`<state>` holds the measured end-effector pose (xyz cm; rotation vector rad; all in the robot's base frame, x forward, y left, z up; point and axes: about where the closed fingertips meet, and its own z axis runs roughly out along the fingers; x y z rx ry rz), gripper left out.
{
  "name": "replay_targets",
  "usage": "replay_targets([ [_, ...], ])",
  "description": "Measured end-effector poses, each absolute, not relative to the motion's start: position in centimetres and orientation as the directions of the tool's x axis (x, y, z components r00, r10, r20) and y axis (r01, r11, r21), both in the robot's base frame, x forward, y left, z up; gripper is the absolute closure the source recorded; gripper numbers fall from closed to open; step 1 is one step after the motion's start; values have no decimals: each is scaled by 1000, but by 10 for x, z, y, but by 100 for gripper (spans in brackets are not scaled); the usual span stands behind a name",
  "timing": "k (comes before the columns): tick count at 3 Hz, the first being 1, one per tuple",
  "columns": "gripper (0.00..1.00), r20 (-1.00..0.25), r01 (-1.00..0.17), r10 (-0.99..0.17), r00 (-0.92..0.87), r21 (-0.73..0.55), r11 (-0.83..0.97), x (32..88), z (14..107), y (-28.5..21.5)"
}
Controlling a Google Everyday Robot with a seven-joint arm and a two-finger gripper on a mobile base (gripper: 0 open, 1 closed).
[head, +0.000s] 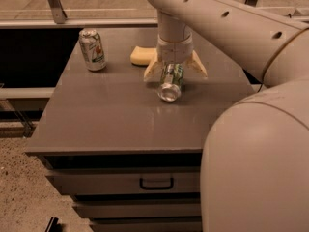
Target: Place green can upright
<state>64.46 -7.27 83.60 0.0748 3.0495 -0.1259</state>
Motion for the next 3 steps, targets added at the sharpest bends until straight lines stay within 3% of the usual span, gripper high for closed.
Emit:
replay_targets([
  [2, 41, -100, 29, 21, -995, -78, 997, 644, 838, -71],
  [3, 64, -118, -54, -60, -991, -56, 997, 641, 839, -69],
])
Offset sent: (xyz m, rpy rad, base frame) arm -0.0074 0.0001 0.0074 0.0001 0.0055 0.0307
